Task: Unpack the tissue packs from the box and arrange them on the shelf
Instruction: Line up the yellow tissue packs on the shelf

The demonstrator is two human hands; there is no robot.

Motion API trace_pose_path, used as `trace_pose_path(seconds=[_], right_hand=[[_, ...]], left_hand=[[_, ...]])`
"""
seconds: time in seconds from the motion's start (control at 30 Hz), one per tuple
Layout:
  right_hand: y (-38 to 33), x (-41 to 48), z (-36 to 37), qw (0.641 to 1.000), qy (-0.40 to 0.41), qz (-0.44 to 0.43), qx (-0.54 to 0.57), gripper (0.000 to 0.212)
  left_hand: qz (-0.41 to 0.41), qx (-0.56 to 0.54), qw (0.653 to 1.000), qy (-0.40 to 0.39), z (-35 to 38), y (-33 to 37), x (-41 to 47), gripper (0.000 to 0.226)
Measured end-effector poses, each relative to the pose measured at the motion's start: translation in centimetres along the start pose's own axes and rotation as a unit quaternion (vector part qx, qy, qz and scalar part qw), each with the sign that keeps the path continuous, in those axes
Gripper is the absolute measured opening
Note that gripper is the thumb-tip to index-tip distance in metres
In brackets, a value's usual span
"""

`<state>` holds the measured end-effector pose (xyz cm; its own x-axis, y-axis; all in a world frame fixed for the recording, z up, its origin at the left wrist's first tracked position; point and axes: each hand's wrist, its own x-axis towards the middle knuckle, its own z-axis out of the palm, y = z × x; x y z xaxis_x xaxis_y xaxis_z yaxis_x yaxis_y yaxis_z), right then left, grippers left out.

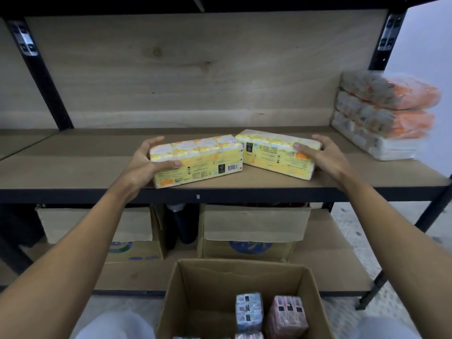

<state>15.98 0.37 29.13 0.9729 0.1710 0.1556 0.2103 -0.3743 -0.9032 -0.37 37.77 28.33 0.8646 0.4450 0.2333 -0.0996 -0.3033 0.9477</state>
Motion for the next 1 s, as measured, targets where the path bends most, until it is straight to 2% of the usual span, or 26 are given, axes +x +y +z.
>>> trace_pose_path(seconds=[0.13,0.23,0.33,0.43,0.53,0.6,0.7,0.8,0.9,1.0], right_hand=[[0.0,1.2,-0.7,1.0,-0.006,0.001,-0.005,0.113],[0.3,1.2,-1.0,1.0,0.01,-0.02,0.017,0.105],[0.3,0.9,-1.1,0.998,0.026,-0.051,0.023,0.083],[0.6,1.1,-1.1,0.996,0.034,-0.08,0.012,0.069],[0.8,1.0,-0.9,0.993,0.04,-0.11,0.004,0.068],[0.7,0.8,-0.7,0.991,0.044,-0.126,-0.005,0.069],[0.3,0.3,-0.6,0.987,0.051,-0.148,-0.039,0.07],[0.4,0.1,-0.7,0.984,0.047,-0.16,-0.064,0.071],[0.5,0.1,-0.7,0.981,0.04,-0.162,-0.096,0.073],[0.8,0.0,-0.6,0.977,0.033,-0.16,-0.136,0.07]], left_hand=[[0.02,-0.011,1.0,0.001,-0.3,-0.2,0.2,0.076],[0.063,0.0,0.998,0.0,-0.1,-0.4,0.5,0.077],[0.097,0.021,0.995,0.002,-0.3,-0.5,1.0,0.084],[0.16,0.16,0.974,0.022,-0.9,-1.1,2.1,0.092],[0.202,0.281,0.937,0.041,-1.0,-1.3,2.6,0.092],[0.214,0.314,0.924,0.041,-0.9,-1.3,2.6,0.091],[0.206,0.312,0.927,0.0,-1.2,-1.6,2.4,0.093],[0.191,0.268,0.944,-0.023,-1.1,-1.5,1.8,0.081],[0.206,0.257,0.944,0.006,-1.0,-1.6,1.5,0.066],[0.214,0.266,0.94,0.026,-0.9,-2.0,1.2,0.066]])
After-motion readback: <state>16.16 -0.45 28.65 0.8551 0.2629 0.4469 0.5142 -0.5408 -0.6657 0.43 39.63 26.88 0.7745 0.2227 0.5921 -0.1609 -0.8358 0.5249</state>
